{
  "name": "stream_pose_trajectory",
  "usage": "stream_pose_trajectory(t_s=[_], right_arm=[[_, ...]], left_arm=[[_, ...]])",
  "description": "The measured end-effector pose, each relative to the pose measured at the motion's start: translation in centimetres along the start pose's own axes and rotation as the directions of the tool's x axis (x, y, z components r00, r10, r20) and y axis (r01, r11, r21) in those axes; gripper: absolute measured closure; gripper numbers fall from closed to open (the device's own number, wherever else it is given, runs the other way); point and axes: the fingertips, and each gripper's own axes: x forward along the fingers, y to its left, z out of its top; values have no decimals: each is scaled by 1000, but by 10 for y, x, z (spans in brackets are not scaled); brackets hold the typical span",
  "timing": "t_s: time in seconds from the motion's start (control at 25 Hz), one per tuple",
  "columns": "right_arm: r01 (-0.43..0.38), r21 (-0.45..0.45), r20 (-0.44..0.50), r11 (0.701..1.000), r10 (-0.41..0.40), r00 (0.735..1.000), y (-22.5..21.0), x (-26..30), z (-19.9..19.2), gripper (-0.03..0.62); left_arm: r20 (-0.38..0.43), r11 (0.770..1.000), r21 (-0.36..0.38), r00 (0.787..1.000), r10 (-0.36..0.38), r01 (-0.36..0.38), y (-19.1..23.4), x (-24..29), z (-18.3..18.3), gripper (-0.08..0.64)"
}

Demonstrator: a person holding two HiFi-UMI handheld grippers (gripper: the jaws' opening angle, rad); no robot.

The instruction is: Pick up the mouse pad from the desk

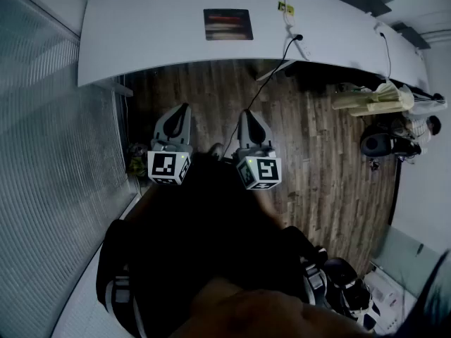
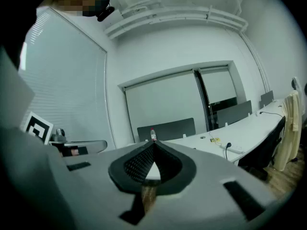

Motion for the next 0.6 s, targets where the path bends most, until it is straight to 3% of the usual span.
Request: stream_pose_trajectory(t_s=[0.6], right_arm=[[-4,25,8,1000,4,1000,-11,-10,-1,592]], left_arm=[[-7,1000,8,1000,-3,3,-17,3,-3,555]])
